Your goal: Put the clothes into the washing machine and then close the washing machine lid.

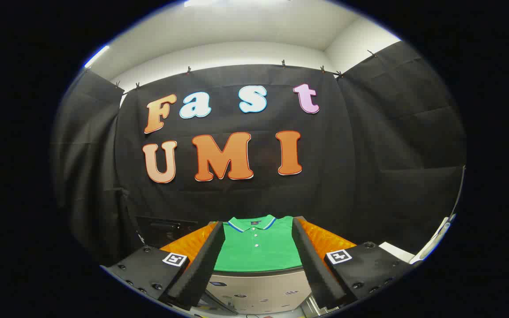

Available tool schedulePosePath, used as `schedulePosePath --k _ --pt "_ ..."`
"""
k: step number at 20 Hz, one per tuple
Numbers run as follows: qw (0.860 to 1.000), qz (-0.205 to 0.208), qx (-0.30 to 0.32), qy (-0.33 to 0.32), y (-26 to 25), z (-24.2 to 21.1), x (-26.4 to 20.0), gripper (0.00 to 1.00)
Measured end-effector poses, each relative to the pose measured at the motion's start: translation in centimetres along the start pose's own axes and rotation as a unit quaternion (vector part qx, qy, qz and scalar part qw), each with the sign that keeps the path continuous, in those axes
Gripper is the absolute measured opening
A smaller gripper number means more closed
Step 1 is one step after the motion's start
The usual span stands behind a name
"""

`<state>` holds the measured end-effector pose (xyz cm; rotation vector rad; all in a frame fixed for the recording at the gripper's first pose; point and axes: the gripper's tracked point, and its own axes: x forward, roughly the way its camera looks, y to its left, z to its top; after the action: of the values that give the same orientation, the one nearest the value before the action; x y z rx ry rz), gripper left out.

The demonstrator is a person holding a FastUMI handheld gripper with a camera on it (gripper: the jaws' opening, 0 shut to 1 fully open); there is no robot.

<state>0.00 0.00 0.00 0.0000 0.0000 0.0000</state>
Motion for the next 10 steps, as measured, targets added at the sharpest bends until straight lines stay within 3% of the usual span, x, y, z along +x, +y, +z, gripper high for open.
schedulePosePath --k 10 --pt "1.000 -0.008 -0.002 -0.007 -0.45 0.47 0.01 0.98"
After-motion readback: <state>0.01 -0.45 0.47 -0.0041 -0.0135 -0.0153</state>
